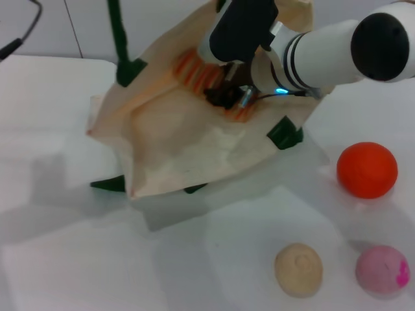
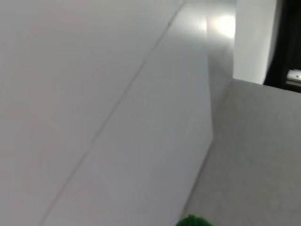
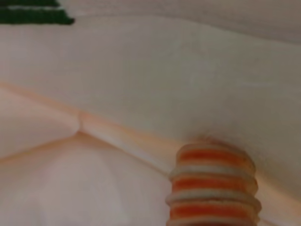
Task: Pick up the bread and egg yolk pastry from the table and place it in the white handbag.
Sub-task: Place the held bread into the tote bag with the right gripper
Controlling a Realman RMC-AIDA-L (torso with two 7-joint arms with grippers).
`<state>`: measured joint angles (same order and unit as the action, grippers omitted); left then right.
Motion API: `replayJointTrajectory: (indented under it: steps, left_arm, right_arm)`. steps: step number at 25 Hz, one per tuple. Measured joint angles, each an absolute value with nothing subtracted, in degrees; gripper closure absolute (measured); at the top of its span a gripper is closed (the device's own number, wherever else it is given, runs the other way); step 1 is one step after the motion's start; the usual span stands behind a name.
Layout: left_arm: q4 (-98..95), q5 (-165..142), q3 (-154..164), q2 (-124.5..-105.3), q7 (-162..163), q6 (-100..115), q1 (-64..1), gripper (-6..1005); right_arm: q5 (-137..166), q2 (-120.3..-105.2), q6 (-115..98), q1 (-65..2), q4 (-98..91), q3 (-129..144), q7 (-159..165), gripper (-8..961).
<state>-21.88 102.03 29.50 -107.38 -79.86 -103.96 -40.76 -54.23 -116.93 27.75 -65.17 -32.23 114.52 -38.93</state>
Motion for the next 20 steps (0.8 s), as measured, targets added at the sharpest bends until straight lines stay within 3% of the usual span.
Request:
replayJointTrajectory:
  steps: [4, 7, 12, 20]
  left_arm:
    - [-21.9, 102.4, 28.2, -106.78, -80.1, -102.5, -39.2, 880]
    - [-21.8, 102.4, 27.8, -106.31, -80.2, -101.2, -38.4, 880]
    - [-21.8, 102.4, 27.7, -105.97, -80.6, -98.3, -37.8, 884]
    - [-21.5, 102.4, 27.7, -105.29, -81.4, -94.4, -37.5, 886]
  right_arm:
    - [-54.5, -116.55, 29.7, -61.6, -39.5, 114.5, -39.6, 552]
    - [-54.3, -116.30, 32.2, -58.8, -45.2, 114.2, -40.7, 295]
    - [-54.2, -116.18, 37.0, -54.7, -52.2, 110.8, -43.9, 63]
    - [-54.7, -116.07, 51.6, -45.9, -64.8, 101.9, -51.9, 47]
